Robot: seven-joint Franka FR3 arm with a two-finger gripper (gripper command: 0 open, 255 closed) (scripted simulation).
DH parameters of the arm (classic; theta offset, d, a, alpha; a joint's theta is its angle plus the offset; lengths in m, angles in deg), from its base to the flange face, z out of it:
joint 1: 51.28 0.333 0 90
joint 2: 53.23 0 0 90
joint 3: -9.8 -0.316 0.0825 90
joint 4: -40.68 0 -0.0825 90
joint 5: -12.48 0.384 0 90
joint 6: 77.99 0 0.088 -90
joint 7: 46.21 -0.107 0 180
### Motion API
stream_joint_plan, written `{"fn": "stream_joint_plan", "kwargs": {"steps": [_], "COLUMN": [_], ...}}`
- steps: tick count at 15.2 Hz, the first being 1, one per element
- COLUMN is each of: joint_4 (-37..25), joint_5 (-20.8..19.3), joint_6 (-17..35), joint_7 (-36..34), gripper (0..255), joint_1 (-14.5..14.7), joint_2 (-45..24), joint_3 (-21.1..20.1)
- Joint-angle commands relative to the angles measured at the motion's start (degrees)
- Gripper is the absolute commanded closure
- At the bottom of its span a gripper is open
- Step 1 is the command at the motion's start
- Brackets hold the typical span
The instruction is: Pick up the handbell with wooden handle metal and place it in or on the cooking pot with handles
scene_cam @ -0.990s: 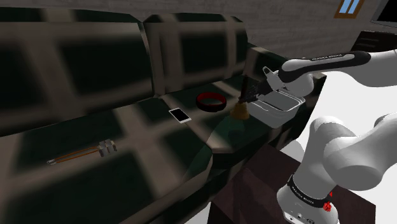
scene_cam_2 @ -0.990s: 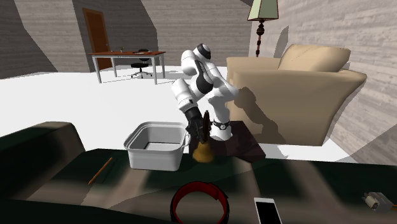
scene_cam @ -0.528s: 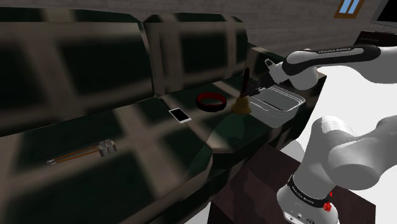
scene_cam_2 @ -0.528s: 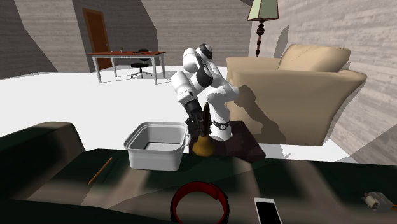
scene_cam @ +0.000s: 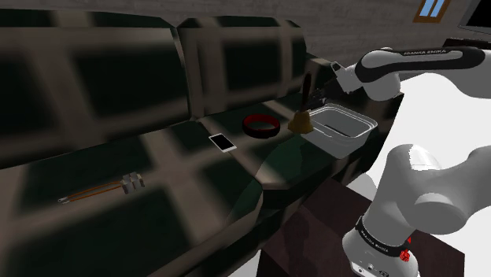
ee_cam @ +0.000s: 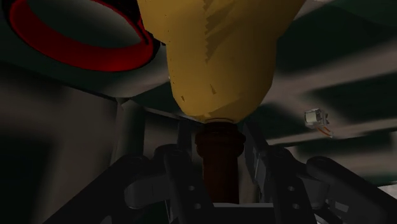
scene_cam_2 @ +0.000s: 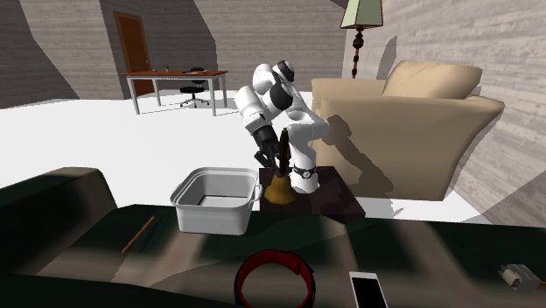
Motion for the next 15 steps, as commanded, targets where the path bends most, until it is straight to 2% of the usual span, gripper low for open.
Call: {"fn": "stream_joint_plan", "kwargs": {"steps": [1, 13, 15], "joint_4": [-0.99, -7.24, -8.52], "joint_5": [0.17, 1.06, 0.73], "joint_6": [-1.29, -8.93, -10.54], "joint_7": [-0.90, -5.66, -4.79], "gripper": [255, 255, 255], "joint_1": [-0.26, -1.46, -1.76], "joint_2": [0.22, 1.32, 1.52], "joint_3": [-1.20, -7.33, -6.38]}}
